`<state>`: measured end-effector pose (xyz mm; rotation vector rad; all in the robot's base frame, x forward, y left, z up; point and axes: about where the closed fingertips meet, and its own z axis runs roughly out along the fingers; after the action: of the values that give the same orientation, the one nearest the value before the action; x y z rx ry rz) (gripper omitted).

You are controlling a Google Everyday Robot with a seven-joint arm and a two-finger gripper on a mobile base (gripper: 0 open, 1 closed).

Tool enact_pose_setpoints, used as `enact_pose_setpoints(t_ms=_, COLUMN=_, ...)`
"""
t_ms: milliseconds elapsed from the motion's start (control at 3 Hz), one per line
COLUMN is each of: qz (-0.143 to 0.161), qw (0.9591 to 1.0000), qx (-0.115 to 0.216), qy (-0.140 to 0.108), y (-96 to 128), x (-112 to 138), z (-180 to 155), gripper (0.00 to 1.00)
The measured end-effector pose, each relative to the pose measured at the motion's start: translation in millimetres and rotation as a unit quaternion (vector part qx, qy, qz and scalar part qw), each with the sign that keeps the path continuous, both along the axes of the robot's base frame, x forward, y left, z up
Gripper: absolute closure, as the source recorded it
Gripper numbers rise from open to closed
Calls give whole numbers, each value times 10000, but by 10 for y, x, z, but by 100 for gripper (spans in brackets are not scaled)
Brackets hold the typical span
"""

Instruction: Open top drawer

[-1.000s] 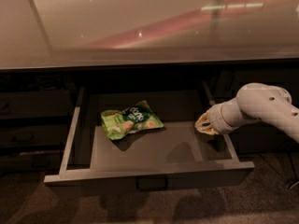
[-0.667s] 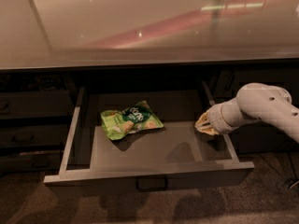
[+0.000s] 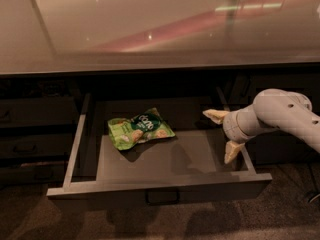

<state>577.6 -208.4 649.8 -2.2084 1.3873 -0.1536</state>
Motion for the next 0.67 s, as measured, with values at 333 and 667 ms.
enact_pose_setpoints(t_ms=333, qz=0, qw=10000, qx=1, qy=0, y=0, x=-1, z=0, gripper=0)
enact_pose_setpoints(t_ms=667, qz=69, qw=9998, qx=202, qy=-50, y=13, x=-166, z=-69, gripper=0)
